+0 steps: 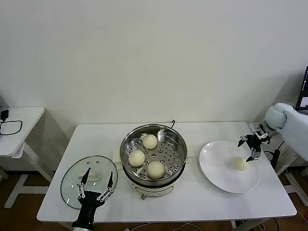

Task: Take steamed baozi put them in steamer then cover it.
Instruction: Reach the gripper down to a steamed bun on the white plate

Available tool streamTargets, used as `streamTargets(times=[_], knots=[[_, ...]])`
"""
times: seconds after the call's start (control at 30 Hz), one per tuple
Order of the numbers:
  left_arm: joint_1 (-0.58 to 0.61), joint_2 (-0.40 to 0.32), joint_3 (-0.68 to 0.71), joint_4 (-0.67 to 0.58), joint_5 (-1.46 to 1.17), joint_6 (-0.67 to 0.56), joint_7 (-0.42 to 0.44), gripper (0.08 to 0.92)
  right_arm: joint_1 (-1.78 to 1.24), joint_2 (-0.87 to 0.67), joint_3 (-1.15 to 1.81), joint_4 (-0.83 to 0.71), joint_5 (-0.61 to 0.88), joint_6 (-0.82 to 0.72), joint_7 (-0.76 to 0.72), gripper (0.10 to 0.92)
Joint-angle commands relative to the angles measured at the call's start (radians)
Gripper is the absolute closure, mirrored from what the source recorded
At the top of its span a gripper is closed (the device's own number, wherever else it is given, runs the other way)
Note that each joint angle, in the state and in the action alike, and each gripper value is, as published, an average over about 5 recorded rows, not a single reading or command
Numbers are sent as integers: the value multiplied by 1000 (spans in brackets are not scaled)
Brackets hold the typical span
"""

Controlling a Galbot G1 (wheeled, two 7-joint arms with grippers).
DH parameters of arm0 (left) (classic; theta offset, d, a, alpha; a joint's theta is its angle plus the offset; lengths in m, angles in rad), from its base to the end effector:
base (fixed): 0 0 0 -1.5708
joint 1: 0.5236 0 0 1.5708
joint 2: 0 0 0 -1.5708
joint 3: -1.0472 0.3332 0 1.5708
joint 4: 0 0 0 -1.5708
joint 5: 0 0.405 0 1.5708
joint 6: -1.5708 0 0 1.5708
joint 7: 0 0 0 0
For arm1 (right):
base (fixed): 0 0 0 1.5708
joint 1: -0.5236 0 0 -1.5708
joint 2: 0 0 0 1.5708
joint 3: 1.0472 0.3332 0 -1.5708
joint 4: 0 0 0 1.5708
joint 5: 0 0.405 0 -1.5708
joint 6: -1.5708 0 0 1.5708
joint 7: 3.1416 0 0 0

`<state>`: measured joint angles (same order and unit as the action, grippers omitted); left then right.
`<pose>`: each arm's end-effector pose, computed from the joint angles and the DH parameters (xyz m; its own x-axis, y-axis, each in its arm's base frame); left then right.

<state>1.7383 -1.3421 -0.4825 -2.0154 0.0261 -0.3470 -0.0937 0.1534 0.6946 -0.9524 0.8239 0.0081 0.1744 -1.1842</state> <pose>0.1806 0.0214 -0.3548 -0.9897 0.1066 -0.0958 0.0898 0.9822 0.1650 0.5851 -0.2780 -0.1969 -0.0886 -0.1086 0.9901 -0.9916 -0.0846 -0.0980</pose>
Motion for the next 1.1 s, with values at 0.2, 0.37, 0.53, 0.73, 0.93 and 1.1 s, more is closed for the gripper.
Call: streamTargets(times=[0.2, 0.37, 0.53, 0.73, 0.93, 1.1], knots=[[1, 0, -2, 3, -2, 1, -2, 177, -113, 29, 60, -74, -16, -13, 58, 203], [-1, -1, -3, 7, -3, 0, -2, 177, -105, 42, 50, -77, -15, -15, 61, 203], [-2, -1, -4, 6, -4, 1, -3, 177, -97, 49, 39, -79, -14, -18, 60, 207], [-2, -1, -5, 5, -4, 2, -2, 177, -98, 40, 33, -70, -18, -21, 49, 286], [-7, -4, -6, 4, -5, 4, -3, 177, -94, 31, 37, -53, -12, -24, 57, 333], [-18, -5, -15, 1, -13, 11, -4, 177, -8, 4, 0, 16, 30, -41, 32, 368]])
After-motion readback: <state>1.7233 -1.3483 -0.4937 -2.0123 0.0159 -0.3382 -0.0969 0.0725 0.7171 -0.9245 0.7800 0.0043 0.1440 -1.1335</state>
